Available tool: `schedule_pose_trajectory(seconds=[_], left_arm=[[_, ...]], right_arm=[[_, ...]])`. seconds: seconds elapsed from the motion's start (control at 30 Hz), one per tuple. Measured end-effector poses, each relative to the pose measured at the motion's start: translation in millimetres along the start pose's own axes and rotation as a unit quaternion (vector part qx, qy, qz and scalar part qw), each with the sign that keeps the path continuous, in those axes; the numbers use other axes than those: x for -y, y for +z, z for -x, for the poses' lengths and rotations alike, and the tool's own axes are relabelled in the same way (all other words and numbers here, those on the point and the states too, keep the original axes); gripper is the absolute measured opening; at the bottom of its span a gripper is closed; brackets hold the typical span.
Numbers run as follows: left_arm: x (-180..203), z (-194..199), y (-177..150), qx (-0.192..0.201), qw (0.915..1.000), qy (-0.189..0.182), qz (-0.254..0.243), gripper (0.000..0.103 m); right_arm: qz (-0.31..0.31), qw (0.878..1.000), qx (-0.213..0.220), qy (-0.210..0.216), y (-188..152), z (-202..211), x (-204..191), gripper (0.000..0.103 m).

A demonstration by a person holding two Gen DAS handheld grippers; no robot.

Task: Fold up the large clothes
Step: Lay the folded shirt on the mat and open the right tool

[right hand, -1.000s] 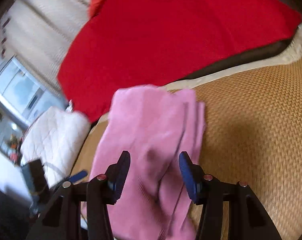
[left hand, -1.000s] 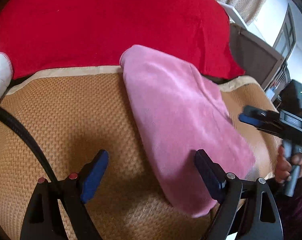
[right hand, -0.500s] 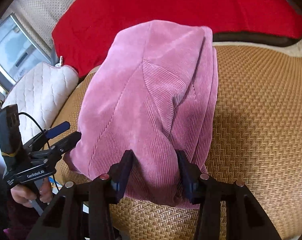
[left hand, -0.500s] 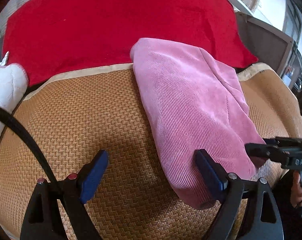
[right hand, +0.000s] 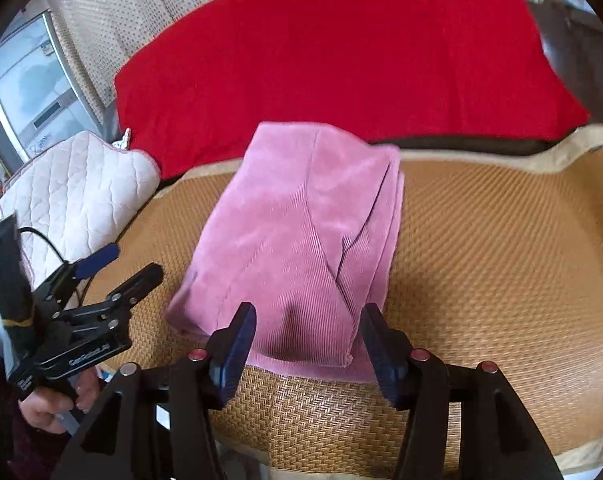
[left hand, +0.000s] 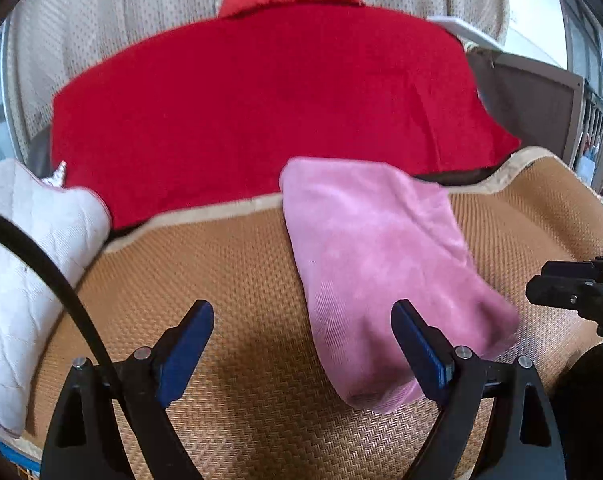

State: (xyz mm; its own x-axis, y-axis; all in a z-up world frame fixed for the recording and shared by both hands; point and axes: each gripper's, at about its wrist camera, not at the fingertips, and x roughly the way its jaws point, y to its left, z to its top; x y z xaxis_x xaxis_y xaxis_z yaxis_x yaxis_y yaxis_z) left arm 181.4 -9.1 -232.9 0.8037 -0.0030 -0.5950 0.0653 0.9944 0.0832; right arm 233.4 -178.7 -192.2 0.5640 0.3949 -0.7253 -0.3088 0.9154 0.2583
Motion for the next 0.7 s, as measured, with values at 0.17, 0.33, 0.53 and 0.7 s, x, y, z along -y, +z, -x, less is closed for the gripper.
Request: schedule_pose_trajectory(seconds=[0.17, 0.33, 0.53, 0.7], left_arm=[[4.7, 27.6, 11.1, 0.023, 0.9995, 0.019, -0.006, 0.091], [8.0, 37.9, 20.8, 0.039, 0.9988, 0.027, -0.01, 0.091], [10.4, 58.9, 26.4, 0.054, 0.9975, 0.043, -0.013, 0.091], [12.0, 72.3, 28.9, 0.058, 0.9966, 0.057, -0.011, 0.091]], right_arm=[[-0.001, 1.0, 0.022, -0.008, 1.7, 28.7, -3.5, 0.059], [0.0, 0.999, 0.035, -0.009, 2.4, 46.3, -9.5, 0.059], [0.002, 0.999, 0.049, -0.016, 1.7, 64.7, -18.0, 0.059], [0.011, 0.997, 0.064, -0.031, -0.1, 81.0, -24.7, 0.059]])
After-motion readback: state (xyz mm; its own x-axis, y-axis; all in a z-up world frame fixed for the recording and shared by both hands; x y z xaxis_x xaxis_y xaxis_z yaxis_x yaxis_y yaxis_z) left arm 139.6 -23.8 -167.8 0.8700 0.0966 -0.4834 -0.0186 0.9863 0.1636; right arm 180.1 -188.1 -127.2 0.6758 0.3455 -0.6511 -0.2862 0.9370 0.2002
